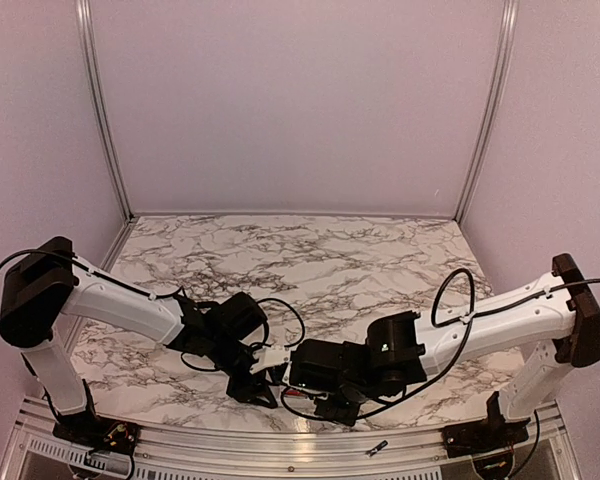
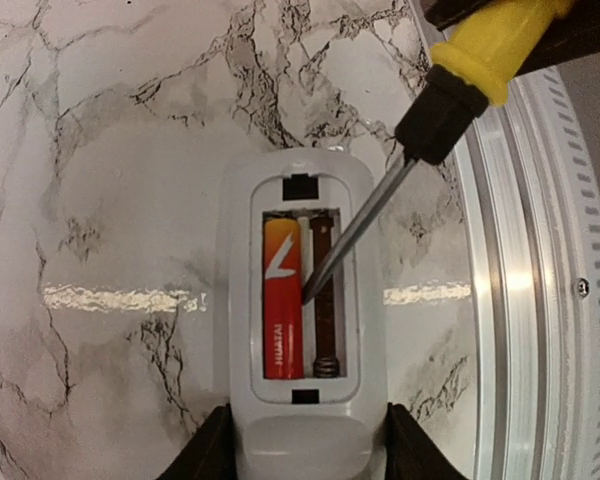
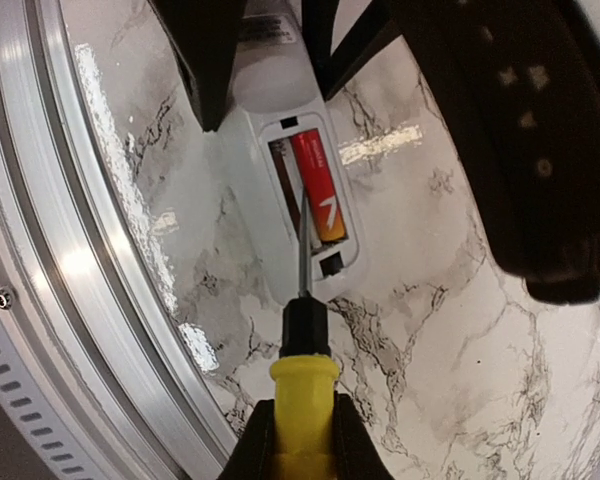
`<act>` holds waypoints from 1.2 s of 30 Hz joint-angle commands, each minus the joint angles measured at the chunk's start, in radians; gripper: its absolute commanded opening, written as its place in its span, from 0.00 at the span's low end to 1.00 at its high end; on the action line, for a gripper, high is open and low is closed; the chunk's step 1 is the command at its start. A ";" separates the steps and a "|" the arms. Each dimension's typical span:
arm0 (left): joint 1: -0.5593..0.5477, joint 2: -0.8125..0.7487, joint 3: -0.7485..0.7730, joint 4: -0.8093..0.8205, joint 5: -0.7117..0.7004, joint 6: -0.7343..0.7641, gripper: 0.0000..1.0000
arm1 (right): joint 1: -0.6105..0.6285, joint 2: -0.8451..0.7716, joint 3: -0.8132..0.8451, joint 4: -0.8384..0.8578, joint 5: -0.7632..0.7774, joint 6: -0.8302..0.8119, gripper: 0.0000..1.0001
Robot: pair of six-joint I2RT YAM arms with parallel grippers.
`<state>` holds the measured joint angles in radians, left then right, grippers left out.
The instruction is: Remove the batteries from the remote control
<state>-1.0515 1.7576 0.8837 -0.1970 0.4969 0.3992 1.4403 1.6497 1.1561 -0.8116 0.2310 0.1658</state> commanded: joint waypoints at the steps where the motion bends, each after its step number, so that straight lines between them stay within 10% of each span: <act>1: -0.020 0.016 0.051 0.018 0.116 -0.013 0.00 | 0.009 0.086 0.032 0.031 0.040 0.000 0.00; 36: -0.019 0.022 0.052 0.003 0.183 -0.005 0.00 | 0.043 0.113 0.045 -0.089 0.109 -0.034 0.00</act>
<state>-1.0527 1.7744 0.9005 -0.2066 0.5423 0.3885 1.4887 1.7008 1.2182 -0.8711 0.3084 0.0994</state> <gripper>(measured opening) 0.469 0.135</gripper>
